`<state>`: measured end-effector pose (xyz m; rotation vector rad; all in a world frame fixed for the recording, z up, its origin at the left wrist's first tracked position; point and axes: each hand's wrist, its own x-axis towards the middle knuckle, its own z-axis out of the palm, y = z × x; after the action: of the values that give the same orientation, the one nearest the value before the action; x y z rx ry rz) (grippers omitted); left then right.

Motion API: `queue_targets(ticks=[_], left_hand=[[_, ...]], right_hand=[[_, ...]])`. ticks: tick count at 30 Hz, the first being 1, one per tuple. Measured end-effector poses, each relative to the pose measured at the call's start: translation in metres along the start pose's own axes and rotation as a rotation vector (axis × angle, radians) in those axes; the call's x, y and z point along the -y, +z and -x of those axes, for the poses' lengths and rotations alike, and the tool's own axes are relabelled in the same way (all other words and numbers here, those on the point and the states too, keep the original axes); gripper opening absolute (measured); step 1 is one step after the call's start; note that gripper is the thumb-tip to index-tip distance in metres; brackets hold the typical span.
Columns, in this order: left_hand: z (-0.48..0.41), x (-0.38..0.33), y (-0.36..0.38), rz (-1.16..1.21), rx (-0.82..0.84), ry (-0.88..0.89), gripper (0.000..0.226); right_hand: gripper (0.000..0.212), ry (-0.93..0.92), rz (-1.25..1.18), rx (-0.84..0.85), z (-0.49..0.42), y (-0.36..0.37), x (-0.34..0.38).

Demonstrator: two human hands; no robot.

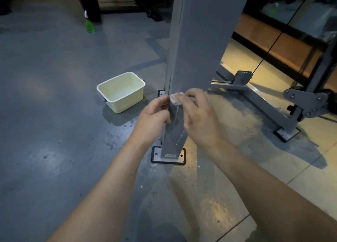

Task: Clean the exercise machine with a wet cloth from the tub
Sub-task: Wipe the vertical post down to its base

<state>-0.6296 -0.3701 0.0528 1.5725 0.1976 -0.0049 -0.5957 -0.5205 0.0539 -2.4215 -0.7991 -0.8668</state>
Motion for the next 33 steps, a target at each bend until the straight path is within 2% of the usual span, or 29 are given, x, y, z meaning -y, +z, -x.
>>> queue_targets(ticks=[4,8,13,16,18,22,28,33], left_hand=[[-0.001,0.002,0.001,-0.01,-0.008,0.008,0.073],[0.002,-0.003,0.0,-0.012,0.02,0.02,0.065],[0.003,-0.002,0.0,0.025,0.013,0.036,0.057],[0.004,0.002,0.0,0.027,0.007,0.041,0.056],[0.002,0.002,-0.002,0.02,0.036,0.039,0.064],[0.004,-0.002,-0.003,0.031,0.042,0.016,0.065],[0.004,-0.001,-0.004,0.029,0.046,0.006,0.07],[0.003,0.001,-0.003,0.057,0.021,0.001,0.074]], right_hand=[[0.033,0.009,-0.031,-0.234,-0.037,-0.029,0.008],[0.027,0.147,-0.15,-0.196,-0.049,-0.04,0.015],[0.035,0.333,-0.066,-0.211,-0.04,-0.044,0.017],[0.032,0.226,-0.066,-0.256,-0.039,-0.035,0.017],[0.027,0.153,-0.071,-0.259,-0.036,-0.027,0.012],[0.031,0.152,-0.076,-0.24,-0.035,-0.023,0.004],[0.031,0.037,-0.044,-0.327,-0.054,-0.036,0.006],[0.029,-0.005,0.016,-0.323,-0.042,-0.015,-0.004]])
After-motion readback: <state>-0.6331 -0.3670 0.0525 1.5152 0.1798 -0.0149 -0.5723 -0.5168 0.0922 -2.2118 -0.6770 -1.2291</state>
